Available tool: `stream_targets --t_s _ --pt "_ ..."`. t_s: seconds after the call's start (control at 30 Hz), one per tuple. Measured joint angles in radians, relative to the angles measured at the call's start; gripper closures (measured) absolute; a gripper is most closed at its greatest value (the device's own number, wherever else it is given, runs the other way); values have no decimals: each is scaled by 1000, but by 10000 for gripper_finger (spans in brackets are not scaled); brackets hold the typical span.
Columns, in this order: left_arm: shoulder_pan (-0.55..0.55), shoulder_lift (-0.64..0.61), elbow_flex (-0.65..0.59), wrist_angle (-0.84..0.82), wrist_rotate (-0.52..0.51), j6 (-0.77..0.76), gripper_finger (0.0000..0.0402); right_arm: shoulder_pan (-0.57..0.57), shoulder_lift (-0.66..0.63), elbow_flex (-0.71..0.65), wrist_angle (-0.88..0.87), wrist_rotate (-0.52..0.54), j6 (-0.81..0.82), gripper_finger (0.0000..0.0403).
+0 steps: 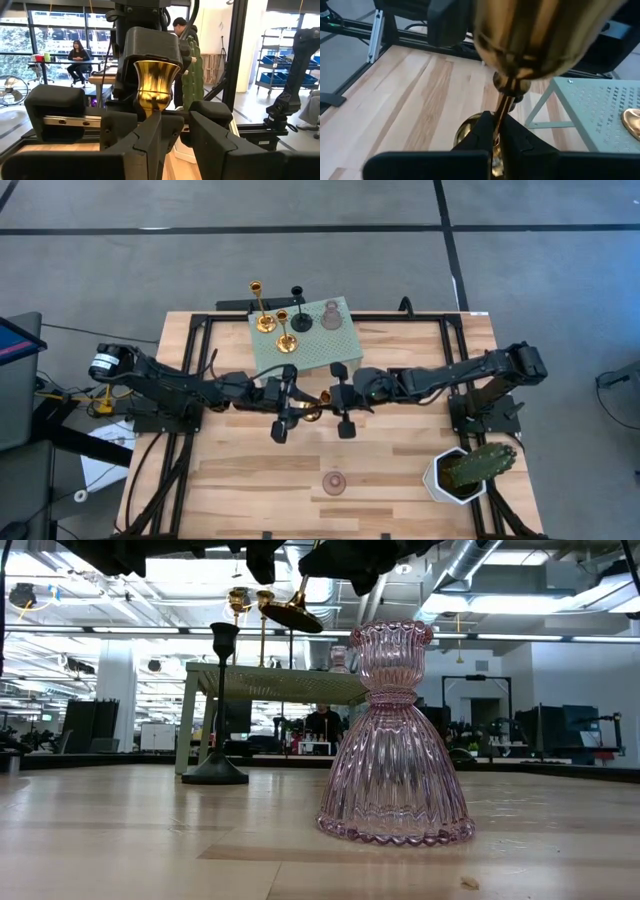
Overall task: Pick & Place candle stick holders
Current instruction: Put the gold candle holder on the shelf
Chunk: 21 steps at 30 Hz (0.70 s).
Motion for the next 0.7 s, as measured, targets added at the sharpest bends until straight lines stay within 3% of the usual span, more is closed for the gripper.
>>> stream_targets --t_s 0.7 --pt "3 1 0 -17 -6 0 292 13 0 1 6 -5 -12 403"
